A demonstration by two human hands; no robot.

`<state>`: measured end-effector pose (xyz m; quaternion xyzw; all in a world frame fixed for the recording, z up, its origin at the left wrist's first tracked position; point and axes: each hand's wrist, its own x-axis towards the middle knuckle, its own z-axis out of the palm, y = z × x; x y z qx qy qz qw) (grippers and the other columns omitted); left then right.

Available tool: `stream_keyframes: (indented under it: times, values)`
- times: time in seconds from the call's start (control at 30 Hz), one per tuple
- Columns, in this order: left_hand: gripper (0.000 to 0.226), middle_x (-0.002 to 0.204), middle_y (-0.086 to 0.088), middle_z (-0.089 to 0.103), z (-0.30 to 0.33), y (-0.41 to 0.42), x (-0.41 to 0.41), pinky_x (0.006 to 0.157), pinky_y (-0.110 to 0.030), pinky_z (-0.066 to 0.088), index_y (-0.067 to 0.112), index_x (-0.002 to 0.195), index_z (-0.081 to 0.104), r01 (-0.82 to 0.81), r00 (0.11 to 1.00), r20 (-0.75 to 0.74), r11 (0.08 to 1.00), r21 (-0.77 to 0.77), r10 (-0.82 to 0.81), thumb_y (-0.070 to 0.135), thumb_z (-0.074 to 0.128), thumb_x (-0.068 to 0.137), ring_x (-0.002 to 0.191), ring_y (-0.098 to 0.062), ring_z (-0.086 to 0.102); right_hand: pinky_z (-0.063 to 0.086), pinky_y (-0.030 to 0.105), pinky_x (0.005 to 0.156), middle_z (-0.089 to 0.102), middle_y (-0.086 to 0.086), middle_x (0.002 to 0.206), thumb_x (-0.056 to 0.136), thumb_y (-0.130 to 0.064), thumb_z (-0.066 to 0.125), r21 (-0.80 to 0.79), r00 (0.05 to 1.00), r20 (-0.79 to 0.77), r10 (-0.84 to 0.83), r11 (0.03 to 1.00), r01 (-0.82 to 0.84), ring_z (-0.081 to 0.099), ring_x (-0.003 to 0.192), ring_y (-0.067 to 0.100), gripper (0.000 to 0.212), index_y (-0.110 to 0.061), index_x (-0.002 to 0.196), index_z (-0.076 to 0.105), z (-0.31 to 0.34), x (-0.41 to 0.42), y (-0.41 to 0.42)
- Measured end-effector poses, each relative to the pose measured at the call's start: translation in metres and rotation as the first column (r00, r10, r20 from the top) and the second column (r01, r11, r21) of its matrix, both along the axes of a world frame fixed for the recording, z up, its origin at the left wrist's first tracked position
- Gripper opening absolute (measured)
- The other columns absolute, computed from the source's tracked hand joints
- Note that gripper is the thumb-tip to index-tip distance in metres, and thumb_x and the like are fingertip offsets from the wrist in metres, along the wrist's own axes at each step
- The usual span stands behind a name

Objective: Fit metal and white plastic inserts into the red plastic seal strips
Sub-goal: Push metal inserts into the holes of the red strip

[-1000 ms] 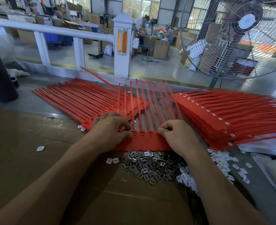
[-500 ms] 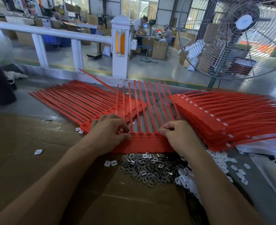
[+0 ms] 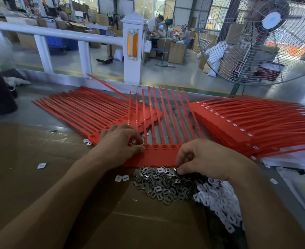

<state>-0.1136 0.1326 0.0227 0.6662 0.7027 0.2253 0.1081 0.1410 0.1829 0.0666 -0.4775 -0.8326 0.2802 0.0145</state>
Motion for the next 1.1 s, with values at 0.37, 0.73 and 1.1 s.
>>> stream_keyframes:
  times: [0.37,0.73,1.1]
  values:
    - [0.026,0.142,0.017,0.046,-0.0002,-0.0001,0.0006,0.117,-0.047,0.016,0.048,0.111,0.063,-0.004,1.000,-0.009,1.000,-0.006,0.004,0.058,0.066,0.087,0.136,-0.012,0.030,0.048,0.019,0.063,0.072,-0.017,0.081,0.090,-0.034,0.077,0.047,0.997,0.074,0.021,0.999,-0.025,0.067,0.072,-0.003,0.012,-0.031,0.080,0.076,-0.0014,-0.0047,-0.0034]
    - [0.024,0.139,0.018,0.046,-0.0011,0.0014,-0.0007,0.116,-0.046,0.017,0.049,0.108,0.063,-0.002,1.000,-0.004,1.000,0.006,0.002,0.059,0.066,0.087,0.133,-0.010,0.030,0.049,0.020,0.068,0.070,-0.018,0.086,0.089,-0.033,0.079,0.061,0.997,0.078,0.028,0.998,-0.033,0.066,0.079,-0.002,0.009,-0.034,0.082,0.074,-0.0019,-0.0049,-0.0035]
    - [0.026,0.138,0.019,0.047,-0.0029,0.0022,-0.0018,0.114,-0.044,0.018,0.046,0.109,0.065,0.001,1.000,-0.008,1.000,0.019,-0.001,0.060,0.066,0.087,0.132,-0.011,0.031,0.050,0.022,0.067,0.073,-0.020,0.079,0.088,-0.029,0.080,-0.029,0.985,-0.172,0.011,0.999,-0.017,0.068,0.072,-0.002,0.012,-0.038,0.085,0.074,-0.0006,0.0011,-0.0013]
